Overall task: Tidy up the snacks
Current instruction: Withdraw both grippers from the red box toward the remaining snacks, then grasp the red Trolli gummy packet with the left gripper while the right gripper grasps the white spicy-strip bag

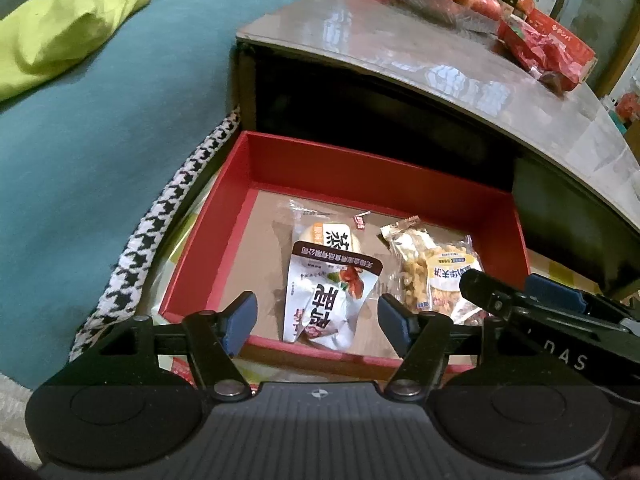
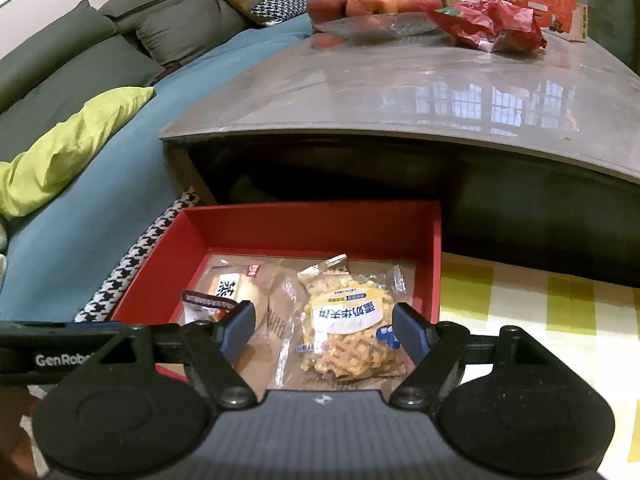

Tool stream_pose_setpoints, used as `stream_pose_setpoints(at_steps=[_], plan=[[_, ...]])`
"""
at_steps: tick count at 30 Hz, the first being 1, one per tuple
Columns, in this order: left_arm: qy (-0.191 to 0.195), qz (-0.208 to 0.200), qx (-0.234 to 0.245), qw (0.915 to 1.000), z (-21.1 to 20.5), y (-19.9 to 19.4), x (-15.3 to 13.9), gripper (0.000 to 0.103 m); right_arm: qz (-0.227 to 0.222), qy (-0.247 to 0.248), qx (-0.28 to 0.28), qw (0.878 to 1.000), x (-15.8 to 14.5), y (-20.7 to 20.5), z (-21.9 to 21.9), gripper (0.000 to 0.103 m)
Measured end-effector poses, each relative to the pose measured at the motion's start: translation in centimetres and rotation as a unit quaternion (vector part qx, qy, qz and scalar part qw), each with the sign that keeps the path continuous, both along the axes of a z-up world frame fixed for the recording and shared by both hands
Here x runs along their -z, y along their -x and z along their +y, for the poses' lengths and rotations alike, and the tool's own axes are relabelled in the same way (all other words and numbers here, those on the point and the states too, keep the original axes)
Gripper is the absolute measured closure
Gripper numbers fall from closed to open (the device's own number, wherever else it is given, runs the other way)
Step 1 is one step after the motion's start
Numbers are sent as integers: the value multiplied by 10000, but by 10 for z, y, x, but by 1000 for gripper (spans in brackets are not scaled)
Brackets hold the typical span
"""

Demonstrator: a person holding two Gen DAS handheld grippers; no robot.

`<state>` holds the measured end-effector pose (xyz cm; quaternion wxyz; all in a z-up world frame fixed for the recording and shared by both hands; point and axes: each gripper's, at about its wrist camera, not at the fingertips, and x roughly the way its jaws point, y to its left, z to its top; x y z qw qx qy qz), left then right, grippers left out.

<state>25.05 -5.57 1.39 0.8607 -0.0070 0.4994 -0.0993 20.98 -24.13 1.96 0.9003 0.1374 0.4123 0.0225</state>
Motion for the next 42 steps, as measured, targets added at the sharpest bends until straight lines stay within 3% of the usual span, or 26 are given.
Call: stream_pose_setpoints(at_steps=[16, 29, 35, 42], plan=[[-170, 150, -103, 9997, 48, 49, -2, 23, 95, 151, -464, 9988, -5, 32, 26, 12], [-38, 1027, -361, 9940, 73, 41, 46, 19, 336, 164, -819, 9959, 2, 59, 39, 11], [-329, 987, -367, 9939, 65, 24, 60, 16, 403, 139, -703, 9966, 4, 60, 28, 11], [-528, 1420, -222, 9882, 61, 14, 88, 17, 549, 169, -615, 9965, 10, 56, 18, 11]])
